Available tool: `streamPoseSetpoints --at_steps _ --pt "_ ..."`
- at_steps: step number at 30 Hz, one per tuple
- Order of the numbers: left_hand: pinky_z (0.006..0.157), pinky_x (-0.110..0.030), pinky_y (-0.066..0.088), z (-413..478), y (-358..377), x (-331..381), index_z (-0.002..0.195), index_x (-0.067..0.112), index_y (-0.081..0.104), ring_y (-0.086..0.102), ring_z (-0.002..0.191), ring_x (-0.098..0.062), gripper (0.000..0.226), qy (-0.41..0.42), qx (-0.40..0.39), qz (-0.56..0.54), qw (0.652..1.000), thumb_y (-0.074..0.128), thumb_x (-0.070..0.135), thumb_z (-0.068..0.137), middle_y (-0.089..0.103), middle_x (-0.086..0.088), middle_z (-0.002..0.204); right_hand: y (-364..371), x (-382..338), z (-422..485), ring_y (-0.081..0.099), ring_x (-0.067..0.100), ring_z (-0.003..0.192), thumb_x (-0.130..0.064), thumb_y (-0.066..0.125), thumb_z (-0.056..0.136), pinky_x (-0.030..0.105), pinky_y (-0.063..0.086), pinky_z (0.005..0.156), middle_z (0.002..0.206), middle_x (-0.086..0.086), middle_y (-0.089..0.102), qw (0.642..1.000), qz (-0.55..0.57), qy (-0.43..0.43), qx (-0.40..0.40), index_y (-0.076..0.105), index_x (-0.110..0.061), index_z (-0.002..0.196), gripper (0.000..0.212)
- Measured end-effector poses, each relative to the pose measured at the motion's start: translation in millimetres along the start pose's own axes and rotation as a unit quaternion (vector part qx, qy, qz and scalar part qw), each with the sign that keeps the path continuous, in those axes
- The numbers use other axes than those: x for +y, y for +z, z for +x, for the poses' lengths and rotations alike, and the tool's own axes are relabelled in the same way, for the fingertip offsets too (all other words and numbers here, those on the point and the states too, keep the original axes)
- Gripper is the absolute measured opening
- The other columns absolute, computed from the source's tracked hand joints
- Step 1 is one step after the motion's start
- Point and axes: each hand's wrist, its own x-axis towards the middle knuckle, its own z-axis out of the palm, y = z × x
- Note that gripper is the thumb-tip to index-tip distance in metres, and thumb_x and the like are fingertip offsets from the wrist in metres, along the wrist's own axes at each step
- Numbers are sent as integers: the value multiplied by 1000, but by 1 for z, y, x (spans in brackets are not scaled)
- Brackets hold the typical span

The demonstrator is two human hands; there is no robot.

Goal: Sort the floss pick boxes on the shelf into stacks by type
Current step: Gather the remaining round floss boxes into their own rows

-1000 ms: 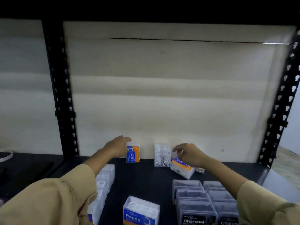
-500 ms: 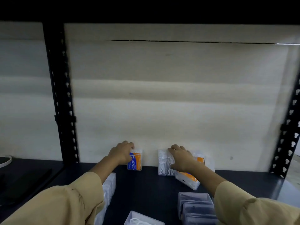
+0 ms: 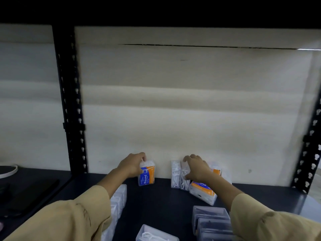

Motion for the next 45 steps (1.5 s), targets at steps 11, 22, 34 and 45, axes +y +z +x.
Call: streamPoseSetpoints --at_steps 11,22,34,45 --pt "75 -21 44 -15 -17 16 115 14 61 55 93 -9 37 39 26 -66 997 71 18 80 61 -5 121 -38 -3 -25 52 16 79 -18 81 66 24 39 73 114 10 40 974 220 -9 52 37 -16 125 74" --pt "85 -26 47 -34 -13 55 118 17 64 57 108 -16 35 109 -96 77 986 67 17 83 61 -4 123 -17 -40 -49 44 16 86 -43 81 63 28 38 71 94 2 46 993 88 -81 -15 63 -14 100 50" --pt "92 -34 52 -34 9 62 130 16 54 56 116 -23 49 106 -145 125 976 68 19 83 56 -6 133 11 -47 -39 66 21 95 -53 60 79 31 52 80 106 9 68 993 63 76 -65 59 -10 106 51" --pt "100 -37 48 -38 10 48 140 16 42 55 120 -23 64 90 -147 81 982 68 29 83 52 -9 138 16 -32 -43 61 21 96 -32 46 92 29 47 79 112 9 64 992 26 55 -108 58 -11 109 30"
